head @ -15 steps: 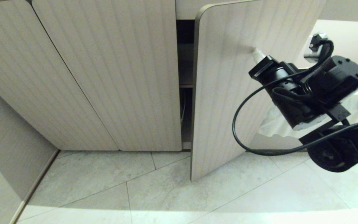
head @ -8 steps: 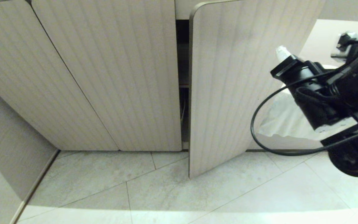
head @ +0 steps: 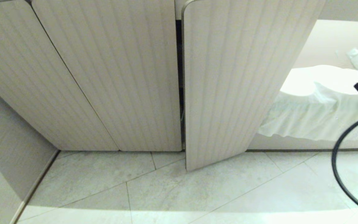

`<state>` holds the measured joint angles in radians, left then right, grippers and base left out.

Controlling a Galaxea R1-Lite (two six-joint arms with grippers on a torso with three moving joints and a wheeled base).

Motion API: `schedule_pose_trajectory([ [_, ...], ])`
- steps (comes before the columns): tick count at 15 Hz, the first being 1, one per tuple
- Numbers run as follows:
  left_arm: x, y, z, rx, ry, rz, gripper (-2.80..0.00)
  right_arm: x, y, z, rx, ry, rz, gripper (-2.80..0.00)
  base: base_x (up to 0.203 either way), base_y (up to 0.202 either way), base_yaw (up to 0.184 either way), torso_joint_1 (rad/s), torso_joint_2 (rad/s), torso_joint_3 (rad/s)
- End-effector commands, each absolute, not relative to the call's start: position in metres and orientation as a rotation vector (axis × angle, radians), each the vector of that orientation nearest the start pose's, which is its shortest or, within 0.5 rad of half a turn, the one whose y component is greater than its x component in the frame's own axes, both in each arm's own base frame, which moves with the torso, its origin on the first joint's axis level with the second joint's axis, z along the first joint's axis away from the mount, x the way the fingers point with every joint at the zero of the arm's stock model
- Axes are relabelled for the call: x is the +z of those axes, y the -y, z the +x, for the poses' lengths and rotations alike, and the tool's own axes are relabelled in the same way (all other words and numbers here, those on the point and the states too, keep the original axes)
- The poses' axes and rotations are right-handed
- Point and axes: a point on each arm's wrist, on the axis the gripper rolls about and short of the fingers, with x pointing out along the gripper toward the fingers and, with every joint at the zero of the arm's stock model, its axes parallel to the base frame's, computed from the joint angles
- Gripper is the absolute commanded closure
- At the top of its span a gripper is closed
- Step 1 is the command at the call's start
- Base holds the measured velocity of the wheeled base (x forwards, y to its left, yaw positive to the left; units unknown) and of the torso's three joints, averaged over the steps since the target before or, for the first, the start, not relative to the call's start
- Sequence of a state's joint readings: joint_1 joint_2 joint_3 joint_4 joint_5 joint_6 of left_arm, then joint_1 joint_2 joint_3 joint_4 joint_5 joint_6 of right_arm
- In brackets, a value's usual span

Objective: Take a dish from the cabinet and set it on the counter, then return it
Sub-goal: Close the cabinet door

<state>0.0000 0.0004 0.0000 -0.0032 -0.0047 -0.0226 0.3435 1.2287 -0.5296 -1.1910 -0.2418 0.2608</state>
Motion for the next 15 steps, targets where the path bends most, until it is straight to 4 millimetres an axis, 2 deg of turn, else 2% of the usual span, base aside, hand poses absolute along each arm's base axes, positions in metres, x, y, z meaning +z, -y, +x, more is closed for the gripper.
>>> schedule_pose_trajectory([
  [1, 0.076, 0.0, -0.023, -0.005, 0.003, -0.023, 0.0, 0.285, -0.032, 0.107, 0.158, 0.485, 0.395, 0.0, 0.0, 0.0, 0.0, 0.0, 0.0, 0.0],
  [3, 0.076, 0.0, -0.023, -0.005, 0.005, -0.023, 0.0, 0.276, -0.023, 0.08, 0.141, 0.401, 0.351, 0.0, 0.0, 0.0, 0.0, 0.0, 0.0, 0.0],
  [5, 0.076, 0.0, -0.023, -0.005, 0.003, -0.023, 0.0, 0.259, -0.015, 0.058, 0.128, 0.308, 0.296, 0.0, 0.0, 0.0, 0.0, 0.0, 0.0, 0.0],
  [8, 0.076, 0.0, -0.023, -0.005, 0.003, -0.023, 0.0, 0.217, -0.01, 0.045, 0.112, 0.185, 0.189, 0.0, 0.0, 0.0, 0.0, 0.0, 0.0, 0.0],
  [13, 0.076, 0.0, -0.023, -0.005, 0.003, -0.023, 0.0, 0.132, -0.001, 0.019, 0.069, 0.067, 0.029, 0.0, 0.0, 0.0, 0.0, 0.0, 0.0, 0.0],
  [15, 0.076, 0.0, -0.023, -0.005, 0.003, -0.023, 0.0, 0.118, 0.0, 0.007, 0.104, 0.066, 0.01, 0.0, 0.0, 0.0, 0.0, 0.0, 0.0, 0.0],
])
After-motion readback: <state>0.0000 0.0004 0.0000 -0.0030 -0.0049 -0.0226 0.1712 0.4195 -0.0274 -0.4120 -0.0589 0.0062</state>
